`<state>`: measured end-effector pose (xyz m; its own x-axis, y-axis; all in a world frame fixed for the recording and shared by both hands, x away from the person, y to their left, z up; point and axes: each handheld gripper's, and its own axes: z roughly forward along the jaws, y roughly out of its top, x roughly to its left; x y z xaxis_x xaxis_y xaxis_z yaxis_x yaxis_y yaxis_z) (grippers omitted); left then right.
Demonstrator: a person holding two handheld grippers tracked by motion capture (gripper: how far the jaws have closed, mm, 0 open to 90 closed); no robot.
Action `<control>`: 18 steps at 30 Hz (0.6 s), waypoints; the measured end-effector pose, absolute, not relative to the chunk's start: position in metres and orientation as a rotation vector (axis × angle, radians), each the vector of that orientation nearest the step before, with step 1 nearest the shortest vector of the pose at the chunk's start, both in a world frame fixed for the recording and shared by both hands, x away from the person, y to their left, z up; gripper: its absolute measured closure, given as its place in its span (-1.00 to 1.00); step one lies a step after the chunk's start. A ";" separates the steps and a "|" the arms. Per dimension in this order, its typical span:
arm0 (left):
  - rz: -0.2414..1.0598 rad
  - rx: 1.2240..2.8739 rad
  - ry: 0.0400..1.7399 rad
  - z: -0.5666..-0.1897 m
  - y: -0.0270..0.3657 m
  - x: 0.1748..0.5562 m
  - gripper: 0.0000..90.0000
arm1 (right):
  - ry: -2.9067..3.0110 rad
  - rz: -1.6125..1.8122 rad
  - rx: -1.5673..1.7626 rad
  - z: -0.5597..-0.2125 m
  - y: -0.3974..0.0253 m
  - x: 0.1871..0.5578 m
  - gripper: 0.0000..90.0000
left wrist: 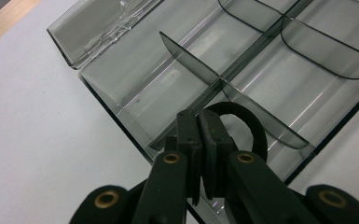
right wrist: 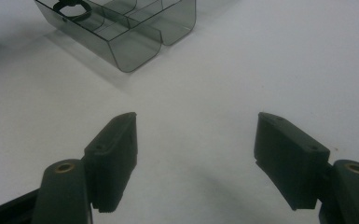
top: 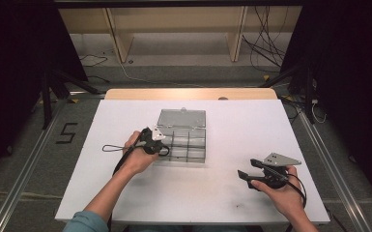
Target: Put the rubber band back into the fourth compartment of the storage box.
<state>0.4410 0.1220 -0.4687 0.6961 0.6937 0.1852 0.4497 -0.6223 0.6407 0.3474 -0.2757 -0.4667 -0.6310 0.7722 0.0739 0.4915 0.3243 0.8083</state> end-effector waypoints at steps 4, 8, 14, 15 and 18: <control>0.563 2.340 0.878 -0.470 0.122 0.442 0.94 | 2.269 1.209 1.129 -0.467 -0.276 0.347 -0.31; 0.554 2.356 0.878 -0.471 0.121 0.443 0.94 | 2.270 1.208 1.132 -0.467 -0.276 0.347 -0.31; 0.551 2.362 0.883 -0.473 0.121 0.443 0.94 | 2.271 1.210 1.127 -0.467 -0.276 0.347 -0.31; 0.548 2.366 0.883 -0.473 0.120 0.444 0.94 | 2.271 1.210 1.127 -0.467 -0.276 0.347 -0.31; 0.542 2.381 0.872 -0.474 0.120 0.444 0.93 | 2.272 1.208 1.127 -0.467 -0.276 0.347 -0.31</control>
